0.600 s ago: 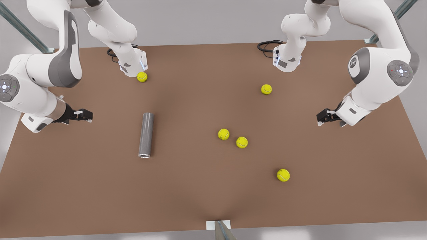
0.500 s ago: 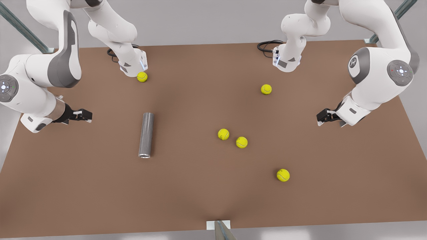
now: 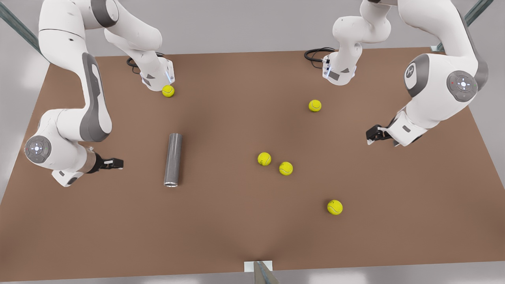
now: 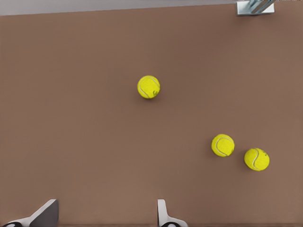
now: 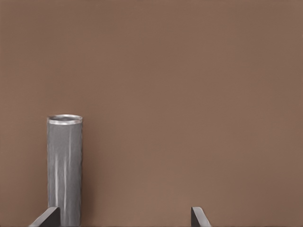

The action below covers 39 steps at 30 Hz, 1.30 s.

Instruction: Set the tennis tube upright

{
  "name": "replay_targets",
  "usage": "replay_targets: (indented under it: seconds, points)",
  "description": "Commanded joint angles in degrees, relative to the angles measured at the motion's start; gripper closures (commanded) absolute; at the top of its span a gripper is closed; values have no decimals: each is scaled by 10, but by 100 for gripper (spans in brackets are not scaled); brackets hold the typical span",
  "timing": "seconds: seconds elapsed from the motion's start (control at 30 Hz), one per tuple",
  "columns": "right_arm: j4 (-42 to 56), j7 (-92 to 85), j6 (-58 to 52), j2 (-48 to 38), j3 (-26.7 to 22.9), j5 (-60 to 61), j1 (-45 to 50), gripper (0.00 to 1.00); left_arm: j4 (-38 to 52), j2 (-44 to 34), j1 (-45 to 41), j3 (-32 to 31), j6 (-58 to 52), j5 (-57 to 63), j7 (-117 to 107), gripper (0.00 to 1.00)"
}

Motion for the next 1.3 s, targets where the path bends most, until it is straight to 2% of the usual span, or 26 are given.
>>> replay_targets:
  seconds: [0.0, 0.07, 0.13, 0.2, 0.37, 0.53, 0.93, 1.27]
  points:
    - [-10, 1, 12, -2, 3, 0, 6, 0, 0, 0, 0, 0, 0, -2, 0, 1]
    - [-54, 6, 44, -4, 30, 0, 15, 0, -1, 3, 2, 0, 0, -4, -1, 1]
    - [-64, 8, 26, -4, 38, 5, 30, 0, -1, 3, 4, 0, -1, -4, 2, 1]
    - [-112, 33, 56, -10, 39, 19, 52, 0, -2, 7, 2, 1, 0, -4, 1, 1]
    - [-283, 153, 182, -85, 62, 19, 63, 0, -6, 21, 4, 0, 5, -4, 0, 1]
    - [-348, 211, 265, -87, 75, 19, 62, 0, -6, 25, 5, 1, 8, -4, 0, 1]
    - [-364, 211, 379, -2, 80, 18, 66, 0, -6, 31, 7, 1, 4, -4, 0, 1]
    - [-399, 210, 443, 27, 80, 15, 59, 0, -5, 47, 7, 1, 12, -4, 0, 1]
